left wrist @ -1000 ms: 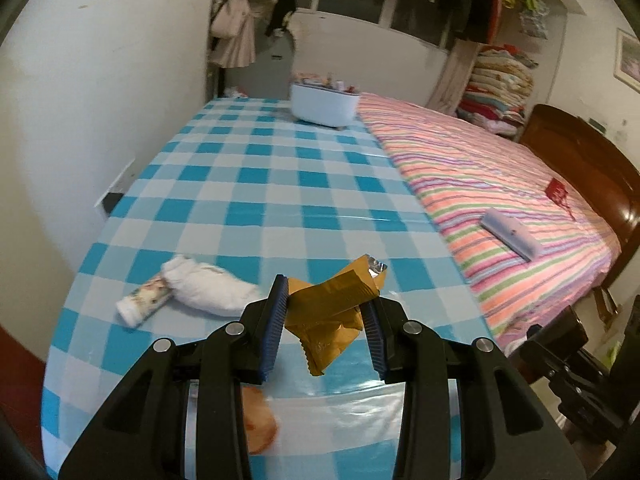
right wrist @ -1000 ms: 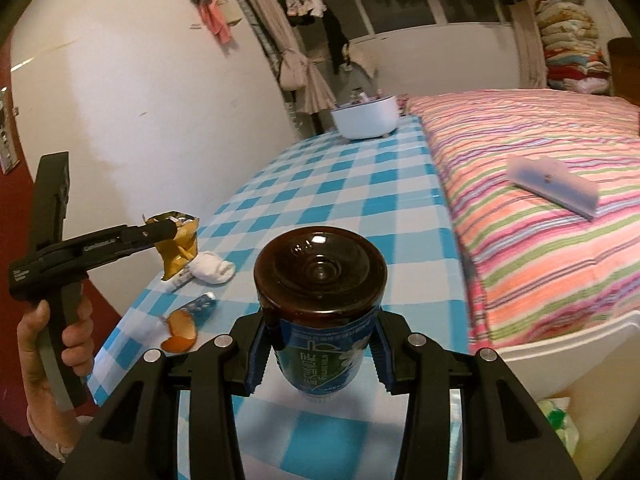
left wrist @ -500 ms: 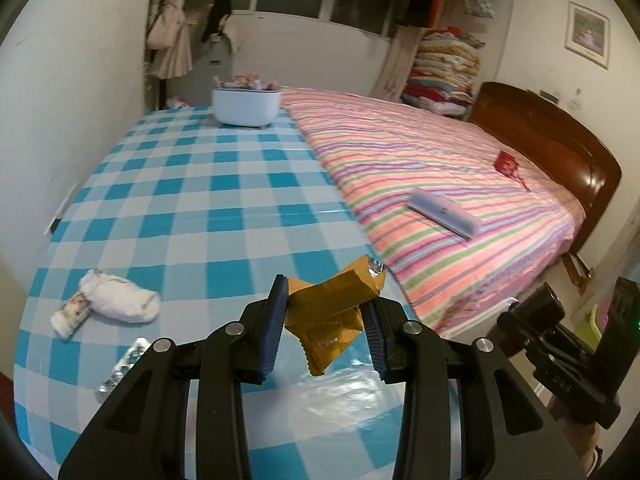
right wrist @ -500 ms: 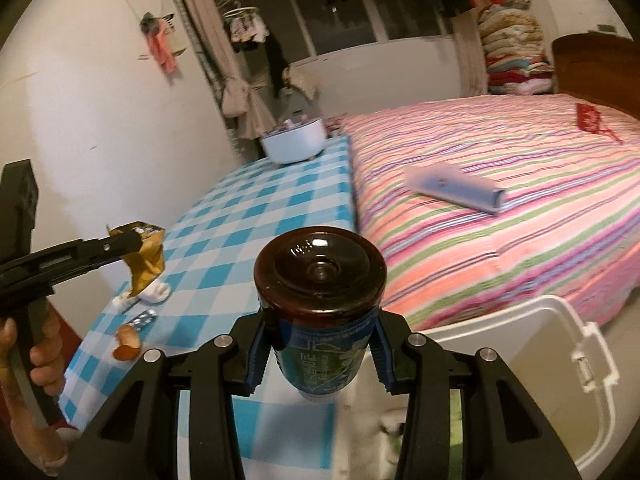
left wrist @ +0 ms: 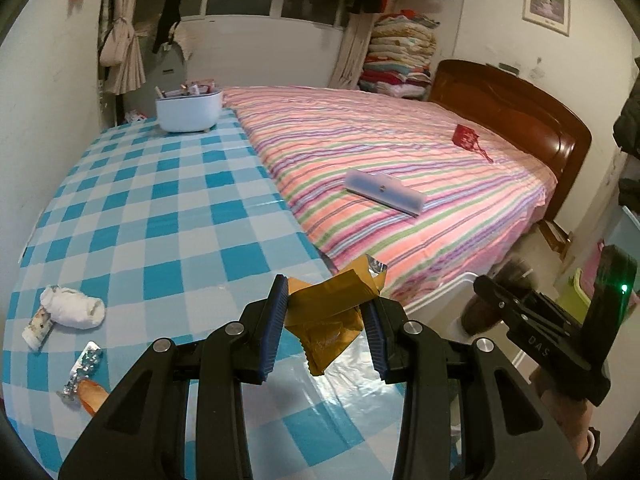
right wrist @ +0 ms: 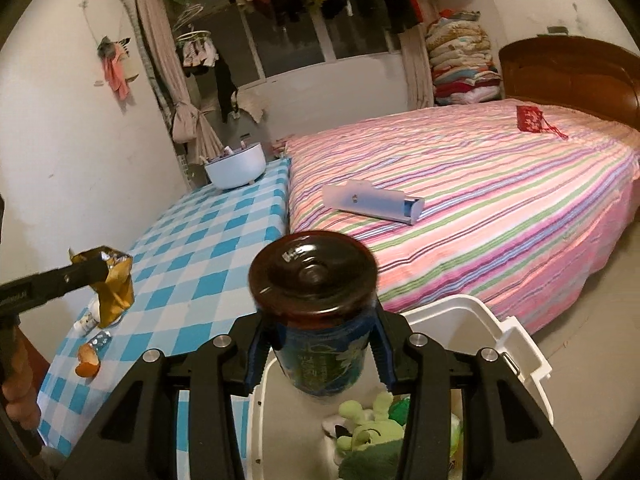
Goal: Collect trash
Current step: 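Carry both items to the bin and release the bottle from the right tool, then open the left tool over the bin to drop the yellow wrapper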
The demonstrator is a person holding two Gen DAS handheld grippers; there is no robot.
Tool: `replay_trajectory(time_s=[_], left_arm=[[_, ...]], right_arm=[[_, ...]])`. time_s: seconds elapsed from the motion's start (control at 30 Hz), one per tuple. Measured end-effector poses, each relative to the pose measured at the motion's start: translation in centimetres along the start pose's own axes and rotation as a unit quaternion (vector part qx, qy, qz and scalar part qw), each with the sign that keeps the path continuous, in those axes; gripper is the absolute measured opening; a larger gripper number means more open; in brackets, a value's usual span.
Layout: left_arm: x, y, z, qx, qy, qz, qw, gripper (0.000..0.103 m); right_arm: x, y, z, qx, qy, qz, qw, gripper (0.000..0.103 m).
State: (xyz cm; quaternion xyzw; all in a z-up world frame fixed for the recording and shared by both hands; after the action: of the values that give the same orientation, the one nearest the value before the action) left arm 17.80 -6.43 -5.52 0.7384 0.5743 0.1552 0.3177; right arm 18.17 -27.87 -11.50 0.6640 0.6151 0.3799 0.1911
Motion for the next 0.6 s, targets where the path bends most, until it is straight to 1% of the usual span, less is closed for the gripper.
replay_trajectory(time_s=[0.07, 0.1, 0.2, 0.3, 0.4, 0.5, 0.6], left_arm=[[-0.5, 0.0, 0.1, 0.001, -0.003, 0.004, 1.0000, 0.036], [-1.0, -0.1, 0.1, 0.002, -0.006, 0.006, 1.0000, 0.036], [-1.9, -0.2, 0.1, 0.005, -0.017, 0.011, 0.9998, 0.036], [-3.2, -0.2, 0.3, 0.008, -0.033, 0.017, 0.9993, 0.036], [-5.1, -0.4, 0.3, 0.009, -0.051, 0.030, 0.9982, 0.036], [-7.0, -0.8, 0.7, 0.015, -0.064, 0.044, 0.9969, 0.036], [-9.1, -1.3, 1.5, 0.025, -0.078, 0.058, 0.9949, 0.036]], right_arm=[[-0.5, 0.2, -0.4, -0.010, 0.001, 0.010, 1.000, 0.059], [-0.8, 0.4, -0.9, -0.019, -0.003, 0.016, 1.000, 0.061], [-1.5, 0.6, -1.5, -0.032, -0.004, 0.028, 0.999, 0.061], [-2.8, 1.0, -2.5, -0.051, -0.005, 0.054, 0.997, 0.061], [-5.1, 1.5, -4.3, -0.087, -0.006, 0.098, 0.991, 0.061], [-6.9, 1.8, -5.6, -0.110, -0.004, 0.129, 0.985, 0.061], [-8.0, 1.9, -6.2, -0.122, -0.005, 0.148, 0.981, 0.061]])
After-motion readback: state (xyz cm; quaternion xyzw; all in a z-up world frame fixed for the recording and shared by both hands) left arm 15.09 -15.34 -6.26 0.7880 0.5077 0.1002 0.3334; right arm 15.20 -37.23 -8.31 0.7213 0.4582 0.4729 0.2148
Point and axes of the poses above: each gripper's, at about its wrist camera, not at the fingertips, and z roughly the way its jaws point, x to its left, y to its top, the point moved 8 cm from there along z, roughly the way its jaws point, and after that the axes turned 10 degrees about x, right-handed, at the moved point
